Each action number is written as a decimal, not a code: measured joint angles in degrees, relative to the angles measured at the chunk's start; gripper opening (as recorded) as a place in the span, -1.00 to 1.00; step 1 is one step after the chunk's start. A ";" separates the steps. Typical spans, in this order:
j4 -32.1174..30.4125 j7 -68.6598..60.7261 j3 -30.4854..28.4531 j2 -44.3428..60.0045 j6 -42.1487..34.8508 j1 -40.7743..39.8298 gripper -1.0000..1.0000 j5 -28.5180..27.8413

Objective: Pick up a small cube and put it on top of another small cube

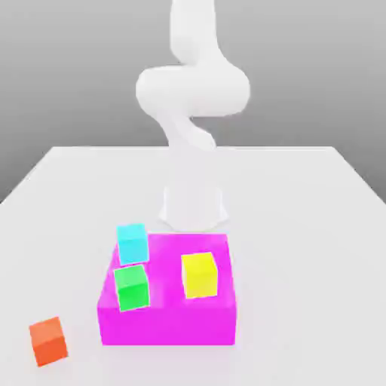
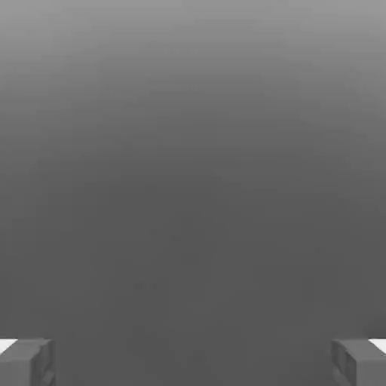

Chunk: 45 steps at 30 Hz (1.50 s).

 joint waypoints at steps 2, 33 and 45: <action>-0.54 2.48 -0.18 4.42 1.68 -1.88 0.00 -0.23; -4.80 23.92 -5.00 66.36 29.00 -20.62 -1.00 7.88; -7.76 26.14 -6.85 55.34 21.05 -19.21 -1.00 4.38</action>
